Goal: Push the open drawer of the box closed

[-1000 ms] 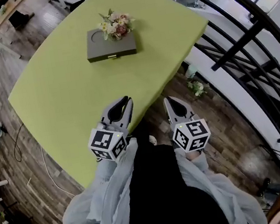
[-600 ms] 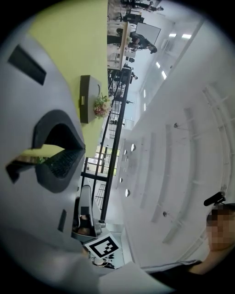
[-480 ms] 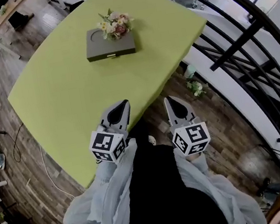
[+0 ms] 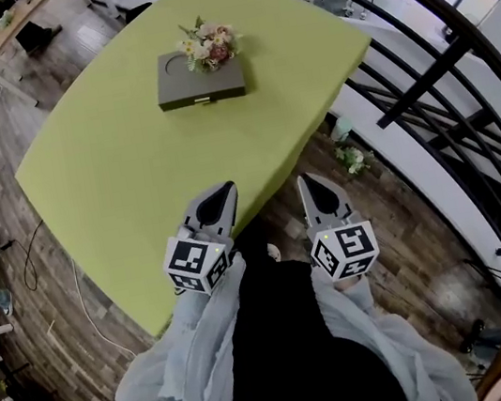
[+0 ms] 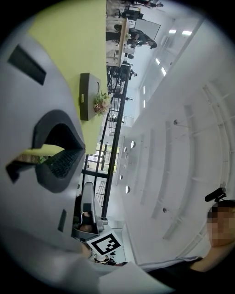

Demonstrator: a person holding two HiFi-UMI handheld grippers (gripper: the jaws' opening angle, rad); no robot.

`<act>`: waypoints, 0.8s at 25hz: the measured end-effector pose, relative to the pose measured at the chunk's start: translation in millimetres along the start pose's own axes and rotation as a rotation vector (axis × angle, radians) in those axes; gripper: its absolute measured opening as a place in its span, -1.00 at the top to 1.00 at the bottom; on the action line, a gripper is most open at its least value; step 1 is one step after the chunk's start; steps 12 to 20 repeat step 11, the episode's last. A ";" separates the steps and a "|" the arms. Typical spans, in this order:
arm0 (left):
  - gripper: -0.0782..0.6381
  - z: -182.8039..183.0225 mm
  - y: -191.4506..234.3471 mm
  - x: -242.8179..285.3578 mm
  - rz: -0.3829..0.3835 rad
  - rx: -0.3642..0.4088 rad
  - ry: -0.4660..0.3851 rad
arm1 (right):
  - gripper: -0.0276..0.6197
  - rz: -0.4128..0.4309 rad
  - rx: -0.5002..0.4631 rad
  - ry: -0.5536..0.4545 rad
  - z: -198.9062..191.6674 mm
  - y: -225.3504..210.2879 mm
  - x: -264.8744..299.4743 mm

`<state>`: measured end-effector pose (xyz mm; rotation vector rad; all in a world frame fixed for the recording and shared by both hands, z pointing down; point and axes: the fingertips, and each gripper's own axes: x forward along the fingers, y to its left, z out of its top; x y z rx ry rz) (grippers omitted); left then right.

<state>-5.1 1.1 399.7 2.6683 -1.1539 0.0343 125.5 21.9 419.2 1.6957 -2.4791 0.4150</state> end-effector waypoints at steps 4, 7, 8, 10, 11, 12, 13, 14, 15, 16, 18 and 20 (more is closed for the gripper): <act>0.74 -2.9 2.6 -4.2 0.006 -0.010 0.004 | 0.90 0.012 0.006 0.009 -3.2 5.6 2.5; 0.74 -5.0 4.5 -6.6 0.009 -0.012 0.008 | 0.90 0.015 0.012 0.012 -4.0 7.8 4.8; 0.74 -6.0 4.9 -7.3 0.010 -0.013 0.010 | 0.90 0.017 0.015 0.013 -4.8 8.6 5.6; 0.74 -7.9 6.1 -8.8 0.013 -0.017 0.010 | 0.90 0.023 0.016 0.017 -7.0 10.9 7.4; 0.74 -8.8 6.8 -9.6 0.014 -0.019 0.010 | 0.90 0.026 0.016 0.020 -8.2 12.3 8.4; 0.74 -8.8 6.8 -9.6 0.014 -0.019 0.010 | 0.90 0.026 0.016 0.020 -8.2 12.3 8.4; 0.74 -8.8 6.8 -9.6 0.014 -0.019 0.010 | 0.90 0.026 0.016 0.020 -8.2 12.3 8.4; 0.74 -8.8 6.8 -9.6 0.014 -0.019 0.010 | 0.90 0.026 0.016 0.020 -8.2 12.3 8.4; 0.74 -8.8 6.8 -9.6 0.014 -0.019 0.010 | 0.90 0.026 0.016 0.020 -8.2 12.3 8.4; 0.74 -8.8 6.8 -9.6 0.014 -0.019 0.010 | 0.90 0.026 0.016 0.020 -8.2 12.3 8.4; 0.74 -8.8 6.8 -9.6 0.014 -0.019 0.010 | 0.90 0.026 0.016 0.020 -8.2 12.3 8.4; 0.74 -8.8 6.8 -9.6 0.014 -0.019 0.010 | 0.90 0.026 0.016 0.020 -8.2 12.3 8.4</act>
